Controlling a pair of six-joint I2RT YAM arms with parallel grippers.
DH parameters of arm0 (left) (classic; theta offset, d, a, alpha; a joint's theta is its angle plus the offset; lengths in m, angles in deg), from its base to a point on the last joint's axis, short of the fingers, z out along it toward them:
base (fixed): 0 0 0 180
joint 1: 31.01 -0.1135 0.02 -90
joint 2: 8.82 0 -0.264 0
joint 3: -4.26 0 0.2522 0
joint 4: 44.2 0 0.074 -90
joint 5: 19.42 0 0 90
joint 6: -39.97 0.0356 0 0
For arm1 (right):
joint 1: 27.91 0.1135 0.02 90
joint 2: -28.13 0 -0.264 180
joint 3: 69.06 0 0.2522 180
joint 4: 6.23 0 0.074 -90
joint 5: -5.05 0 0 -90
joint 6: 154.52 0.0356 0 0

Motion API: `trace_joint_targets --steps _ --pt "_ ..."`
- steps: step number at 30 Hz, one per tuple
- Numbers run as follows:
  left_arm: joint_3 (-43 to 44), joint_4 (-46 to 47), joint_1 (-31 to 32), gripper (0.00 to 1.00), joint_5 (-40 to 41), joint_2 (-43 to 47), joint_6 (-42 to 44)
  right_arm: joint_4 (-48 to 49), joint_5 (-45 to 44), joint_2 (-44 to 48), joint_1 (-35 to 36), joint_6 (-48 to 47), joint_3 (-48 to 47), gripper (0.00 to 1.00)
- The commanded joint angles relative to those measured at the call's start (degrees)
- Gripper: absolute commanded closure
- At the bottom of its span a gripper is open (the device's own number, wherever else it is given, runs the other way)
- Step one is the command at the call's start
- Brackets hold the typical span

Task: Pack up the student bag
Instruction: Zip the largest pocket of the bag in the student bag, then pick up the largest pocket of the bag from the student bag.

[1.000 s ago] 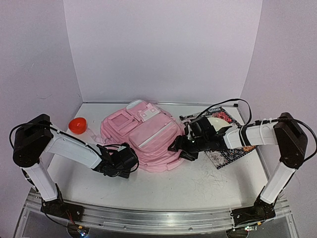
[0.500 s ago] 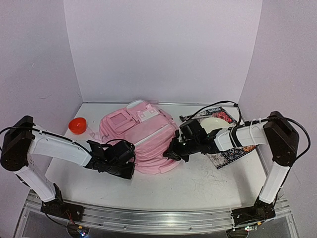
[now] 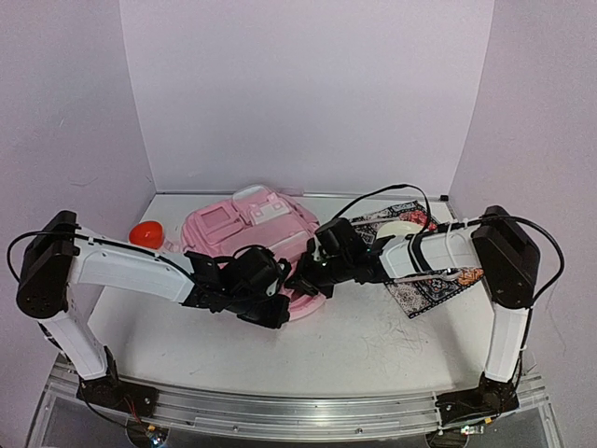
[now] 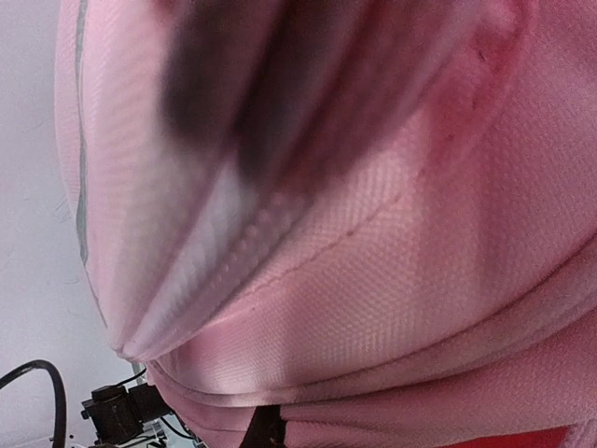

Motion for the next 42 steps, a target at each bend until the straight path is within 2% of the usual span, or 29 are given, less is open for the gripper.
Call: trace_joint_targets --steps 1,4,8,12,15,23,30,36,42 --pt "6.15 8.17 2.89 1.0 -7.42 -2.74 1.2 6.43 1.11 0.45 1.33 -2.95 -2.65 0.99" --pt "5.51 8.54 2.86 0.94 -4.98 -3.67 0.67 5.69 -1.17 3.71 1.2 -5.77 0.22 0.9" --pt "5.49 8.91 2.82 0.83 -4.43 -4.87 0.39 1.55 -4.54 7.68 1.07 -10.53 3.17 0.7" --pt "4.56 8.91 2.76 0.74 -3.64 -3.39 -0.04 -1.5 -8.22 12.15 0.94 -12.92 7.51 0.58" --pt "2.78 8.78 2.66 0.69 -3.06 -0.76 -0.88 -3.04 -9.91 15.19 0.98 -14.39 10.37 0.53" --pt "-4.11 3.71 1.24 0.6 -0.84 9.57 -2.34 -1.12 -9.81 19.66 3.18 -19.41 16.85 0.45" --pt "-7.22 -3.59 -4.52 0.54 1.27 16.75 0.6 13.09 -4.45 16.18 6.53 -19.99 21.4 0.38" --pt "-6.78 -8.79 -8.45 0.5 1.87 18.25 2.81 14.8 -11.66 11.24 11.94 -22.21 19.5 0.41" --pt "-4.88 -10.65 -9.58 0.48 2.08 16.38 4.16 14.73 -24.39 8.97 15.2 -20.58 18.84 0.5"
